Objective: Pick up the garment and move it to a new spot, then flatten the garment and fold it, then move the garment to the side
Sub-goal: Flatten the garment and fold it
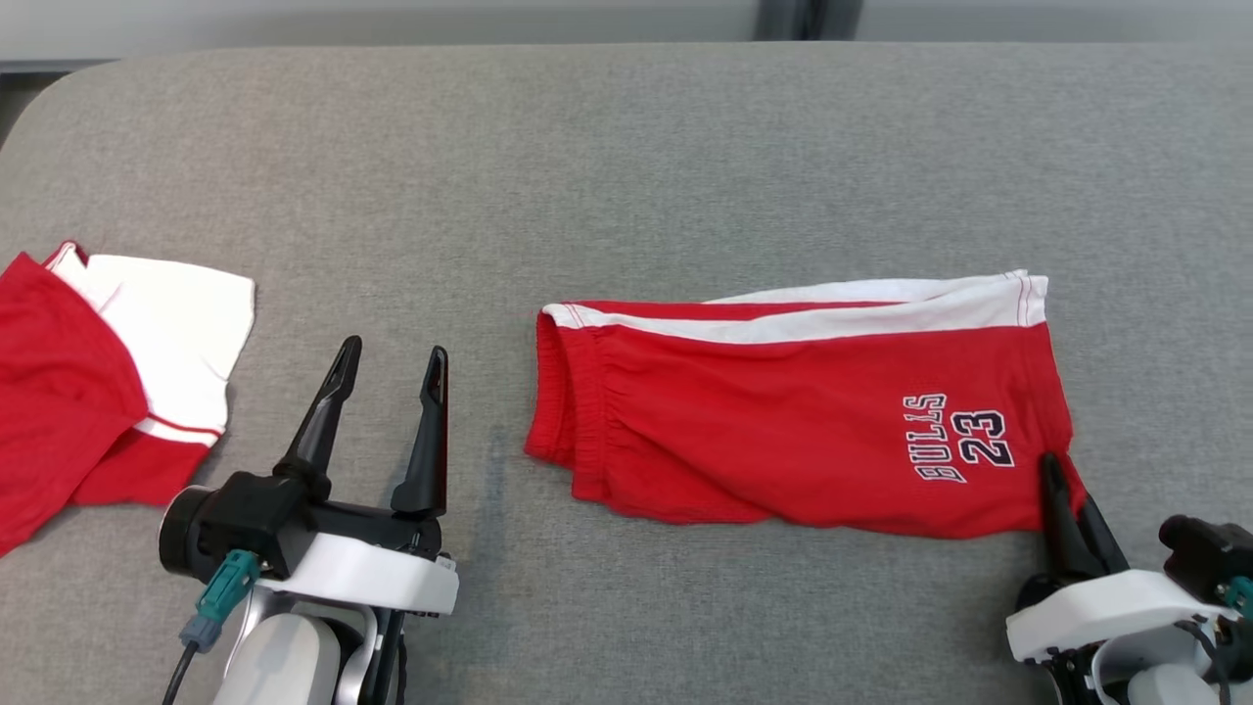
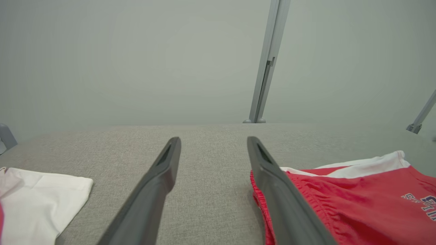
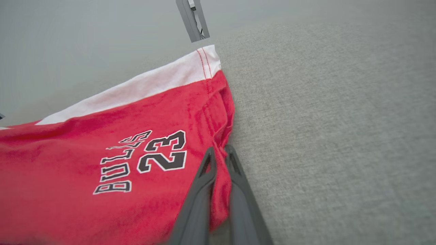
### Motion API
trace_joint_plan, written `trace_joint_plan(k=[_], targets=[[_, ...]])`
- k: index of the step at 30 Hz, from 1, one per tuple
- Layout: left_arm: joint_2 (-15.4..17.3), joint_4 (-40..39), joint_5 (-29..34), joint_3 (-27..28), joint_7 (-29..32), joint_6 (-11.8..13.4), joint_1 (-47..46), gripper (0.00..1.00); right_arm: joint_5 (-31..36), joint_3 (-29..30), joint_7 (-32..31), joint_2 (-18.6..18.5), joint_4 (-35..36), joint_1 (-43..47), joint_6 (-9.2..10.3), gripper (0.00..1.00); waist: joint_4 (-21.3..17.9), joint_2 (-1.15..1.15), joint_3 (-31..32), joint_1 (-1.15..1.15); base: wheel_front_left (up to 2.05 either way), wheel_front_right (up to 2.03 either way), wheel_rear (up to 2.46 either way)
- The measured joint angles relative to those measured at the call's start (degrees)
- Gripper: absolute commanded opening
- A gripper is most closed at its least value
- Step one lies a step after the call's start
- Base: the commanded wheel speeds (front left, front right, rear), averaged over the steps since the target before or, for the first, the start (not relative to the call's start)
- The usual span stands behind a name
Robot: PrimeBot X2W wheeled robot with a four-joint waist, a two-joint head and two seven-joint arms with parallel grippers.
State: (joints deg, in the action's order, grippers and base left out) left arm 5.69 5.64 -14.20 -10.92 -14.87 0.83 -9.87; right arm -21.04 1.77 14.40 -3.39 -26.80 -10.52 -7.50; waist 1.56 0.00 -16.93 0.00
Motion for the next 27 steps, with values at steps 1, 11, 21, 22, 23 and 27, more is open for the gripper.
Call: trace_joint_plan(k=[1, 11, 21, 22, 23, 27], targets=[[0.11, -0.1, 0.0, -0.02, 0.15, 0.0, 0.19, 1.0, 0.01, 0.2, 0.01, 0.1, 0.8, 0.76, 0.0, 0.0, -0.4, 0.0, 0.19, 0.0, 0.0, 0.0, 0.0], [0.52, -1.16, -0.18, -0.84, 1.08, 0.24, 0.26, 1.0, 0.94, 2.72, -1.75, 0.55, 5.54, 2.57, 0.0, 0.0, -1.14, 0.0, 0.68, 0.0, 0.0, 0.0, 0.0], [0.63, -1.14, -0.73, -1.12, 1.08, 0.57, 0.29, 1.0, 1.29, -12.05, -7.73, 0.53, 18.93, -3.18, 0.02, 0.0, -0.84, 0.0, 1.44, 0.0, 0.0, 0.0, 0.0], [0.6, -1.12, -0.88, -1.23, 1.08, 0.57, 0.29, 1.0, 0.66, -14.41, -8.39, 0.54, 20.11, -4.08, 0.01, 0.0, -0.67, 0.0, 1.48, 0.0, 0.0, 0.0, 0.0], [0.58, -1.08, -0.92, -1.35, 1.08, 0.57, 0.28, 1.0, 0.02, -16.77, -8.61, 0.6, 21.02, -5.04, 0.01, 0.0, -0.5, 0.0, 1.51, 0.0, 0.0, 0.0, 0.0], [0.42, -0.86, -1.13, -1.92, 1.08, 0.48, 0.15, 1.0, -3.19, -25.29, -9.67, 0.63, 21.15, -8.69, 0.01, 0.0, 0.49, 0.0, 1.41, 0.0, 0.0, 0.0, 0.0]])
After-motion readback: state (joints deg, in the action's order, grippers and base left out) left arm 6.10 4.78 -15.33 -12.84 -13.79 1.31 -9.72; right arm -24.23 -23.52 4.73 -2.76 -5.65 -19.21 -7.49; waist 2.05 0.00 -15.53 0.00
